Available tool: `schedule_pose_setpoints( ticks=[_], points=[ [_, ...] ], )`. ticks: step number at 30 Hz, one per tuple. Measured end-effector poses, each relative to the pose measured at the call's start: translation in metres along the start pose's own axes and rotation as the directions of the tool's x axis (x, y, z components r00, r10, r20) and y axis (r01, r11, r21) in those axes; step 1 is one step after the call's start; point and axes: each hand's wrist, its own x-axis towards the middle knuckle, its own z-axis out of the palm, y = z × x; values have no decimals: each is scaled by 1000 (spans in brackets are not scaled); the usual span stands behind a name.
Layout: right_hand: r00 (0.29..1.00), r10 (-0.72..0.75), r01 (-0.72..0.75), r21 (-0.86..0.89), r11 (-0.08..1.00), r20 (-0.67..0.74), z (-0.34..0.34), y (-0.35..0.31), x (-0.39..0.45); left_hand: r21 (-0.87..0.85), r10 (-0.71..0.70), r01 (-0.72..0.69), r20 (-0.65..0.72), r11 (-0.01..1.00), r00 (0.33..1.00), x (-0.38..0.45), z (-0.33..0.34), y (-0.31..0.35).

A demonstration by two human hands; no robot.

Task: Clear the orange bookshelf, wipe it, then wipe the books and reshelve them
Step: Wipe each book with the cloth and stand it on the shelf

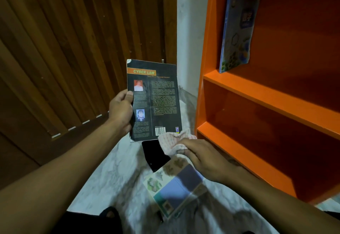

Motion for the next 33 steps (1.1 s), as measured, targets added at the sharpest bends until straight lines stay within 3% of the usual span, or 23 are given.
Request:
schedule_pose_setpoints(
  ticks=[4,7,9,12,14,18,20,22,27,33],
  points=[
    [940,281,-253,159,954,-192,-13,0,6,60,-2,1,15,998,1000,-1,-5,-3],
    [783,540,-388,435,812,-309,-32,5,19,99,-5,-3,75,995,997,-5,-5,-4],
    [666,648,-381,578,722,-371,-44,2,27,119,-9,-6,125,993,992,-11,0,-6],
    [527,618,-317,540,780,-583,-56,-3,43,134,-42,14,211,991,977,-25,12,-9],
    [498,553,-255,497,829,-668,-60,-8,55,152,-72,29,282,988,957,-37,23,-11],
    [653,452,-229,411,883,-608,-42,-11,71,104,-78,44,354,994,932,-57,51,-17],
    [747,398,-267,307,913,-533,-24,-14,71,28,-61,55,321,998,945,-59,61,-16],
    [824,297,-207,231,951,-482,-6,-23,68,-41,-71,86,277,995,958,-55,63,-13],
    [910,210,-120,256,959,-358,24,-34,49,-186,-159,179,119,966,980,-29,49,-2],
    [976,117,-59,296,953,-184,33,-30,26,-296,-194,169,-56,940,979,-6,23,12]
  ],
)
